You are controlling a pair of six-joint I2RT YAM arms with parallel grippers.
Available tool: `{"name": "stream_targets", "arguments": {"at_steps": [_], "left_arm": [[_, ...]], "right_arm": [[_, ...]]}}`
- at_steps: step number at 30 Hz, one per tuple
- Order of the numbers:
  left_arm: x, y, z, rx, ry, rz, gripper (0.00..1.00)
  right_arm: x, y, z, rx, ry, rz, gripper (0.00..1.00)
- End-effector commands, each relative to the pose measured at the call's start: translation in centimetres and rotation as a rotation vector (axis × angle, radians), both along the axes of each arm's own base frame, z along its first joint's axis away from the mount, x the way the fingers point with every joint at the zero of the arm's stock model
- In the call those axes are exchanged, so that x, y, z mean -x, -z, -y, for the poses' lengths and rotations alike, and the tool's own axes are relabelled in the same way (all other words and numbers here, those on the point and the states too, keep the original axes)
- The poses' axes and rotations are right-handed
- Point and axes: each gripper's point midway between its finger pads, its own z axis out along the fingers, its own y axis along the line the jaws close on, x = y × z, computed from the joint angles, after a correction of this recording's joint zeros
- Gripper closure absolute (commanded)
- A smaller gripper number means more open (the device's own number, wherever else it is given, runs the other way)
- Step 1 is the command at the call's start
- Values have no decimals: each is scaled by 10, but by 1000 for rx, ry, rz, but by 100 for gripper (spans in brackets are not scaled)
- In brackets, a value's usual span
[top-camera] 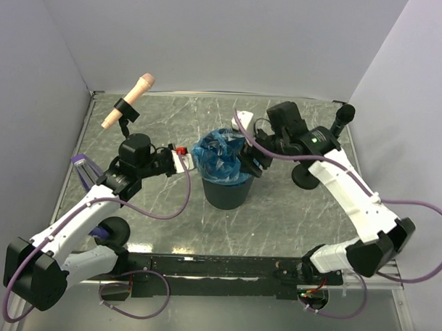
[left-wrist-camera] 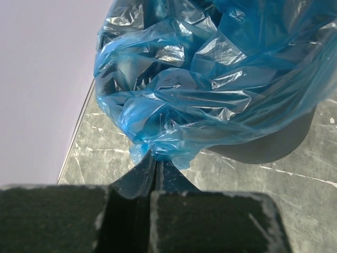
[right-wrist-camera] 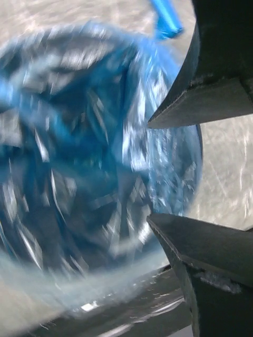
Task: Put the trash bags into the trash bin
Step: Place the trash bag in the trash bin.
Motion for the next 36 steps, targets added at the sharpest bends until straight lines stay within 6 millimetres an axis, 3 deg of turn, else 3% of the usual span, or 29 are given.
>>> {"name": "stream_targets", "arguments": {"at_steps": [1, 5, 10, 19, 25, 29, 33, 36], "left_arm": [[10, -1, 1, 9, 9, -5, 99], [16, 4, 3, 3, 14, -10, 99], [19, 4, 5, 13, 10, -16, 99], [20, 4, 1, 8, -8, -8, 99], [20, 5, -1, -1, -14, 3, 99], [20, 2, -2, 3, -16, 4, 99], [20, 3, -1, 0, -17, -2, 99], [20, 3, -1, -5, -11, -6, 99]], "right_arm": [[-29, -35, 8, -54, 335, 7, 26], [-20, -33, 2, -25, 368, -4, 23], [-9, -13, -4, 58, 350, 14, 22], [-26, -20, 21, 141, 468, 146, 30], [-21, -9, 35, 176, 490, 149, 30], [-12, -3, 37, 171, 491, 102, 42], [-7, 0, 38, 138, 513, 43, 64], [-3, 0, 38, 116, 522, 17, 88]]}}
